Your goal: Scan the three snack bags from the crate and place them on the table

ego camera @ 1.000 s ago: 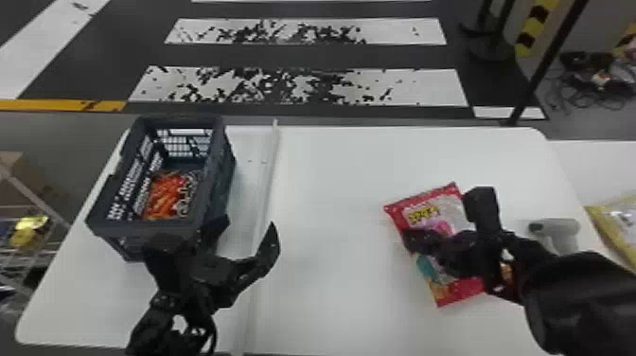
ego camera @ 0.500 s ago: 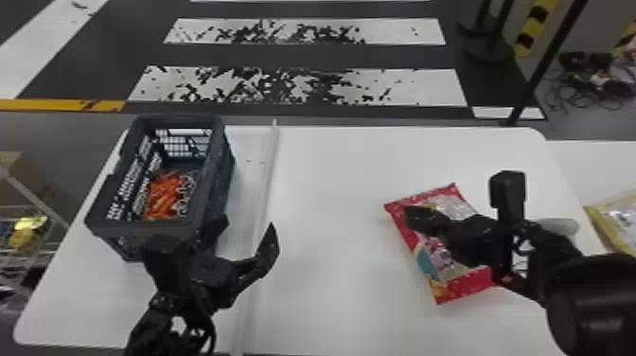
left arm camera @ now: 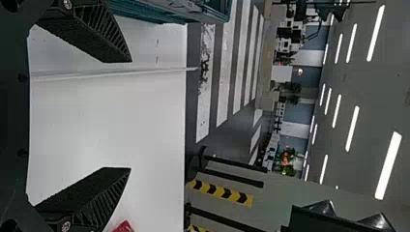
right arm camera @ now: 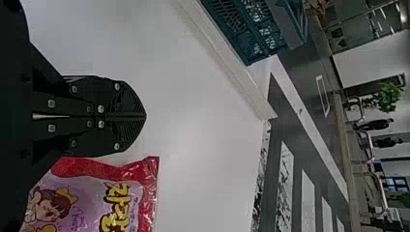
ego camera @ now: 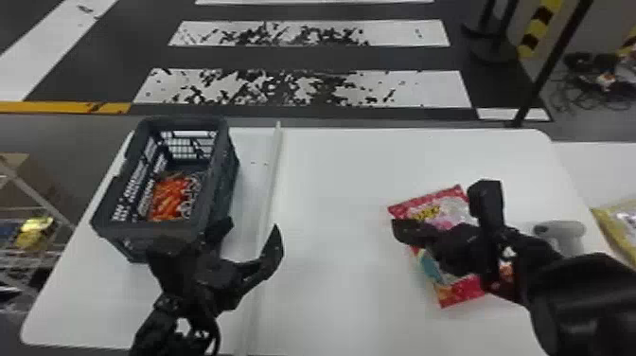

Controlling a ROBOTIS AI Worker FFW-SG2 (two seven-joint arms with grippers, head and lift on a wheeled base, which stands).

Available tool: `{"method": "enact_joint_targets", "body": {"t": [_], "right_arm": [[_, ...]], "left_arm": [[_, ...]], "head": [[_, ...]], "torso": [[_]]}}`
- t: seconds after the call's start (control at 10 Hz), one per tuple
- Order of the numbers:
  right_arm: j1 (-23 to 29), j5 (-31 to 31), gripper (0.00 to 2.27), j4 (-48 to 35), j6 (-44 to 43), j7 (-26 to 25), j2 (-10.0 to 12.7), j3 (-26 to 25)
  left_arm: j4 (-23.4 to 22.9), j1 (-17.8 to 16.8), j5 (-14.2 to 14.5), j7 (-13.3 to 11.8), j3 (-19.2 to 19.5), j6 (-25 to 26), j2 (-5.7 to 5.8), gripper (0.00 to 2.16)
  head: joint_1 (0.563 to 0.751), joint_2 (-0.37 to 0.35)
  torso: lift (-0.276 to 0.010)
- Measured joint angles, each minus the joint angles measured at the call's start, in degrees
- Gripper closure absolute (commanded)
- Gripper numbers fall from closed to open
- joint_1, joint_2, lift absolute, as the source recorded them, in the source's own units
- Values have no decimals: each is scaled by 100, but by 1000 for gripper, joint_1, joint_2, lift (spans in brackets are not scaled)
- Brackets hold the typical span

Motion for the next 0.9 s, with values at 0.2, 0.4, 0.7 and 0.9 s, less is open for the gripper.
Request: {"method": "enact_joint_targets", "body": {"t": [0.2, 0.4, 0.7, 0.9], "right_arm": [[-229, 182, 2253, 360, -142, -38, 13, 175], [-409, 440, 2253, 663, -204, -79, 23, 250], [-497, 679, 2253, 944, -383, -126, 3, 253], [-539, 756, 2253, 1012, -444, -136, -53, 203]], "left_arm": [[-19, 18, 0, 0, 8, 0, 10, 73], [-28, 27, 0, 0, 8, 0, 11, 73], [-28, 27, 0, 0, 8, 3, 11, 73], [-28, 28, 0, 0, 8, 3, 11, 73]], "head": [[695, 84], [695, 75], [695, 57], [695, 40]], "torso": [[-62], [-62], [-62], [-62]]}}
